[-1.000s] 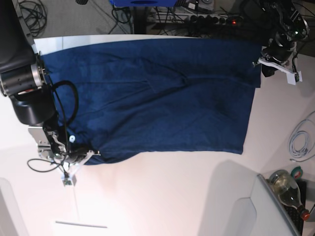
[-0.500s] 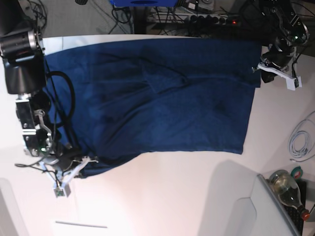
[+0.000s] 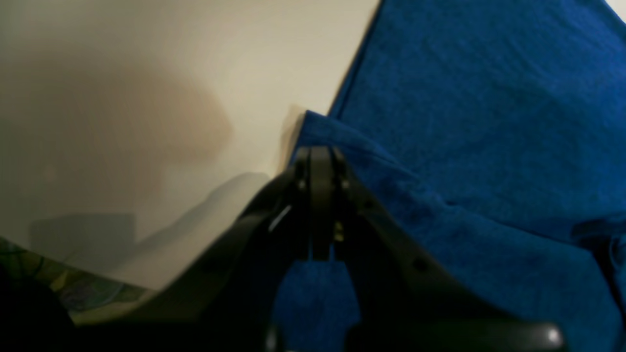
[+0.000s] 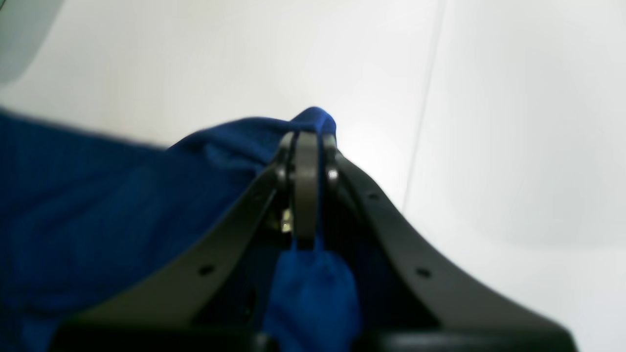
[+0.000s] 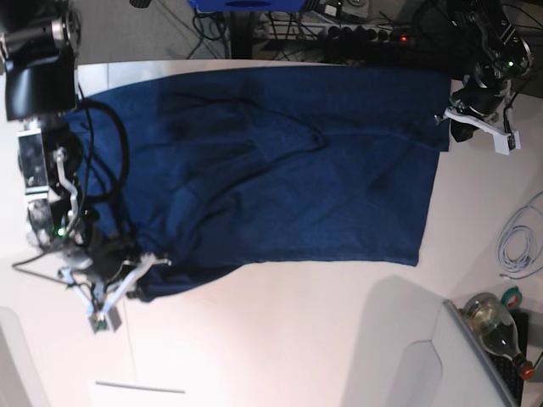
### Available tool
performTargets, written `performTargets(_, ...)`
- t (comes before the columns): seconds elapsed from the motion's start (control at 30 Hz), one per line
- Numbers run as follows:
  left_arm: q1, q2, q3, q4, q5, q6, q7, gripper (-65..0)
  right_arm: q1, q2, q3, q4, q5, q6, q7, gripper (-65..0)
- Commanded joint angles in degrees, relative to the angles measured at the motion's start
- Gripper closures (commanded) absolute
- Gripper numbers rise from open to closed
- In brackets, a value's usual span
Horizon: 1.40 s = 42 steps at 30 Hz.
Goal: Layout the t-shirt on the table in an organized manner, then fold the t-shirt properly
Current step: 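Grasp the shirt hem corner with the right gripper and drag it outward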
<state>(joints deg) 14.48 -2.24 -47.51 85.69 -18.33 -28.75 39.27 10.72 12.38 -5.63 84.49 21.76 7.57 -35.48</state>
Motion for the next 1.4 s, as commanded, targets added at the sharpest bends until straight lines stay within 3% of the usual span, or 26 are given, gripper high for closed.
performTargets(0.0, -0.11, -0.7, -0.27, 0.86, -0.62, -0.39, -0.98, 0.0, -0.3, 0.15, -0.04, 2.24, 0.09, 0.12, 0.45, 0.0)
performTargets(0.23, -0.11, -0.7, -0.1, 0.86, -0.62, -0.39, -0.98, 0.0, -7.95, -1.88, 0.31, 3.47, 0.18, 0.12, -4.38, -2.7)
performTargets(0.43, -0.11, -0.7, -0.27, 0.86, -0.62, -0.39, -0.98, 0.0, -9.27, -2.14, 0.31, 7.34, 0.26, 0.12, -10.54, -31.1)
performTargets(0.5, -0.11, -0.7, -0.45, 0.86, -0.62, -0.39, -0.98, 0.0, -8.22, -2.14, 0.05, 8.57, 0.26, -0.06, -10.54, -35.6)
performTargets(0.57, -0.02, -0.7, -0.45, 0.86, -0.62, -0.39, -0.98, 0.0, -4.52, -2.58, -0.13, 7.07, 0.09, -0.06, -10.63, -35.9)
performTargets(0.8, 0.25, -0.7, -0.45, 0.86, -0.62, -0.39, -0.98, 0.0, 10.16, -7.85, -0.83, -17.89, -0.09, 0.12, -8.25, -35.6)
performTargets(0.93, 0.42, -0.7, -0.63, 0.86, -0.62, -0.39, -0.98, 0.0, 13.85, -7.94, -7.43, -27.83, -0.09, 0.12, -2.98, -35.4)
performTargets(1.1, 0.42, -0.7, -0.63, 0.86, -0.62, -0.39, -0.98, 0.0, 13.85, -8.03, -10.5, -31.08, -0.09, 0.12, 0.54, -33.9)
performTargets(1.2, 0.42, -0.7, -0.63, 0.86, -0.62, -0.39, -0.98, 0.0, 12.97, -8.03, -10.24, -31.08, -0.09, 0.12, 0.98, -22.5)
performTargets(1.3, 0.42, -0.7, -0.63, 0.86, -0.62, -0.39, -0.98, 0.0, 12.97, -7.77, -10.24, -31.08, -0.09, 0.12, 0.98, -6.2)
performTargets(1.37, 0.42, -0.7, -0.63, 0.86, -0.62, -0.39, -0.98, 0.0, 12.97, -7.68, -10.24, -31.08, -0.09, 0.12, 0.98, 0.0)
